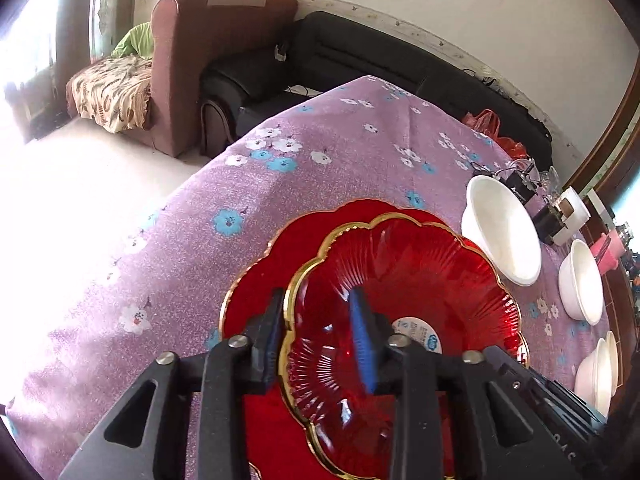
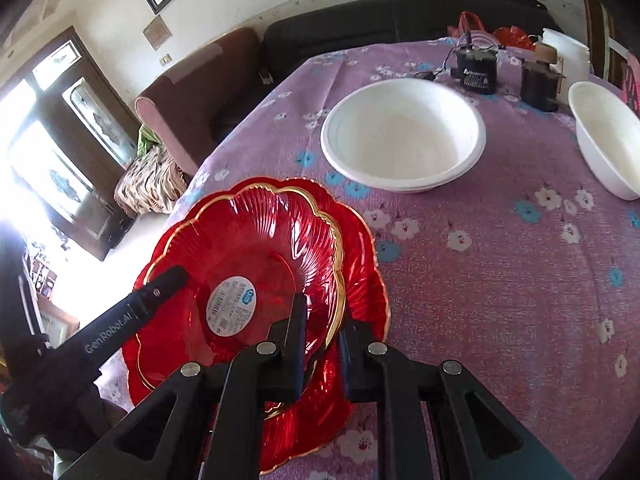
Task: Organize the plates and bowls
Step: 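Carry the small red plate and lower it onto the large red plate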
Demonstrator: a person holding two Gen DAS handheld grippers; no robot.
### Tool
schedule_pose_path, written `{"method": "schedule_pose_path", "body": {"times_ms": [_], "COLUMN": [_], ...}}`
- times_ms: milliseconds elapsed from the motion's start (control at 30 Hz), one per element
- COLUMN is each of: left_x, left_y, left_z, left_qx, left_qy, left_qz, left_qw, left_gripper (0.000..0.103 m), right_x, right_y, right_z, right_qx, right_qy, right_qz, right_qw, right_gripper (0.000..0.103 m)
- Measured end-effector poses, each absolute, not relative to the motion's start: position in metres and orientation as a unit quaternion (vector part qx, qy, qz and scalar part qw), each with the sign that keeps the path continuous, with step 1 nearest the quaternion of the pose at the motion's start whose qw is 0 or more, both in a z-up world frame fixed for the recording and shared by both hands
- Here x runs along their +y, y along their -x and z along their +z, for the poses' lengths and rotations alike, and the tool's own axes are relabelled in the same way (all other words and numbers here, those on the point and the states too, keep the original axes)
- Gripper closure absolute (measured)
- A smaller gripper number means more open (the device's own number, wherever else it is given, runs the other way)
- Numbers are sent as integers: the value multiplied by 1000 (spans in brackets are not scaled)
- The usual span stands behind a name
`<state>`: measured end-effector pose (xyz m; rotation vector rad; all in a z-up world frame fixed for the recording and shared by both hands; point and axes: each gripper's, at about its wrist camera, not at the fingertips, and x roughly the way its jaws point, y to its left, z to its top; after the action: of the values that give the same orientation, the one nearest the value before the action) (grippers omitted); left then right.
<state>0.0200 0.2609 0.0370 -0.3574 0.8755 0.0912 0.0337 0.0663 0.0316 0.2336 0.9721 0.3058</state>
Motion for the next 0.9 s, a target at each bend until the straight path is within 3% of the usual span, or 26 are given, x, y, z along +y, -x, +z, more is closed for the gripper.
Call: {"method": "schedule_pose_path", "body": {"times_ms": [67, 200, 300, 600, 900], "left_x": [260, 254, 251, 252, 251], "left_y": [-20, -17, -13, 9, 37], "left_z": [38, 46, 56, 83, 95], "left_qx": [422, 418, 411, 374, 366], "left_qy": [175, 157, 141, 154, 175], "left_qz": [41, 49, 54, 36, 22], "left_qw": [889, 893, 899, 914, 914], "left_gripper": [63, 46, 40, 28, 26], "right_x": [69, 72, 75, 77, 58], "right_y": [-34, -33, -34, -36, -14], "right_z": [32, 31, 31, 32, 54], "right_qx": [463, 461, 457, 448, 421], "right_qy": [-106, -95, -78, -66, -85], "right_qz": [147, 143, 133, 124, 129], "right_qw": [867, 870, 876, 883, 894], "right_gripper": [88, 88, 89, 86, 76]}}
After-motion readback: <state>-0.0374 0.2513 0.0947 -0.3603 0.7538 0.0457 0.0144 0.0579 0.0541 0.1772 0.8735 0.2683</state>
